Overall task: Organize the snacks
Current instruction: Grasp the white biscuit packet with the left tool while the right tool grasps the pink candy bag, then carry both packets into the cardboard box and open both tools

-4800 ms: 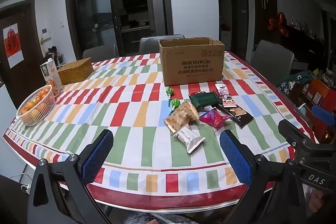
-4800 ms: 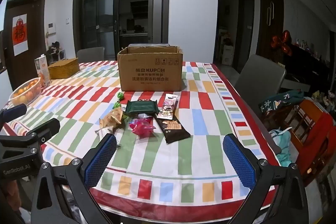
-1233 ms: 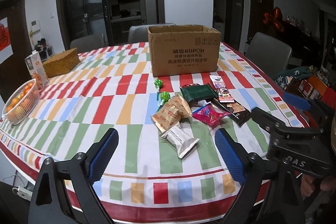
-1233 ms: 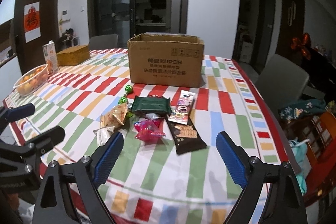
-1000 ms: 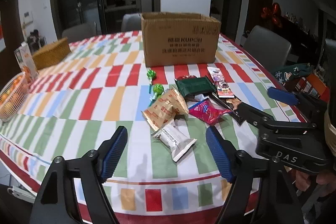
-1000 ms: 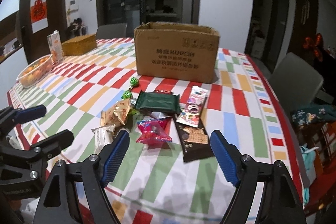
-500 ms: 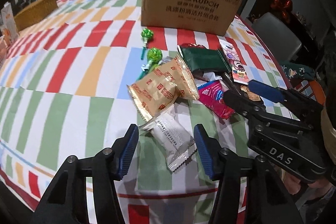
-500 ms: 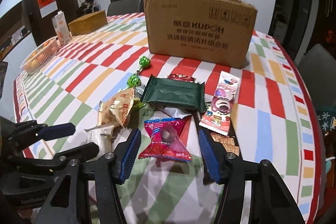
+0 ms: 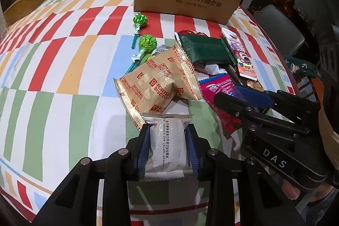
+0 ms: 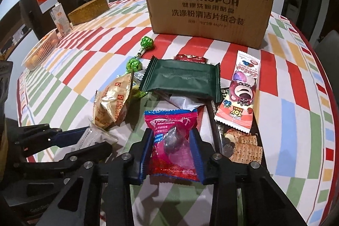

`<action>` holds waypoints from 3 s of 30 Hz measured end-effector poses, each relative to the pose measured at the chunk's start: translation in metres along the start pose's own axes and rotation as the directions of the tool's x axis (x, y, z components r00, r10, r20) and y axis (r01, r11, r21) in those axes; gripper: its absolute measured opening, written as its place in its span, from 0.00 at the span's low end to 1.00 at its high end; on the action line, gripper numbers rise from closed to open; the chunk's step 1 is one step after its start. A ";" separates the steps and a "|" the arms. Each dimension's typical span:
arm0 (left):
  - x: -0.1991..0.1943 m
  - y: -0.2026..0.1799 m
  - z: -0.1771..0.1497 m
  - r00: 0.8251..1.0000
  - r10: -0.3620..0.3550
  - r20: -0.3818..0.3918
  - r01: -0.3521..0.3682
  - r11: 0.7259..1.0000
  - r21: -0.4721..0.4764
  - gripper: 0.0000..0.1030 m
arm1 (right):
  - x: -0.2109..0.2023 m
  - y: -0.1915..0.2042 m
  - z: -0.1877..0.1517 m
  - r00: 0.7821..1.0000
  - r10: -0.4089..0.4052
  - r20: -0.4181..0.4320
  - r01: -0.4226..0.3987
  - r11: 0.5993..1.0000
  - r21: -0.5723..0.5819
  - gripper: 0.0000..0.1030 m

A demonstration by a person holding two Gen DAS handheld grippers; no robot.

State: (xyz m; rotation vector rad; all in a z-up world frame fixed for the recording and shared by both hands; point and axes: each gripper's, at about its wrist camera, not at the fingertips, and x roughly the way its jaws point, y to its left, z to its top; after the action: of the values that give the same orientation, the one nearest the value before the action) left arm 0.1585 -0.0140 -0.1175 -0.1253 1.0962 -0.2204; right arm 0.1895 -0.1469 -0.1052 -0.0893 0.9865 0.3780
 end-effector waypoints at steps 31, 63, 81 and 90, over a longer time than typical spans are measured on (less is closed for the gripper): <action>-0.089 -0.028 0.050 0.953 -0.041 0.301 -0.001 0.991 0.137 0.30 | -0.087 -0.004 0.028 0.969 -0.036 0.246 0.019 0.997 0.069 0.29; -0.086 -0.017 0.265 0.868 -0.024 0.496 -0.076 0.981 0.180 0.30 | -0.092 -0.062 0.225 0.894 -0.171 0.415 0.145 0.985 0.094 0.29; -0.060 -0.002 0.287 0.883 0.035 0.469 -0.135 0.974 0.181 0.62 | -0.050 -0.074 0.247 0.903 -0.213 0.374 0.182 0.976 0.116 0.57; -0.099 -0.002 0.222 0.874 0.018 0.486 -0.128 0.972 0.195 0.72 | -0.084 -0.044 0.198 0.896 -0.194 0.399 0.184 0.981 0.063 0.60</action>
State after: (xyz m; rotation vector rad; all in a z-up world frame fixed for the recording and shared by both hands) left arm 0.3127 0.0057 0.0694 0.0629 0.5691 -0.2265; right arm 0.3210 -0.1629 0.0696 -0.0805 0.5650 0.1932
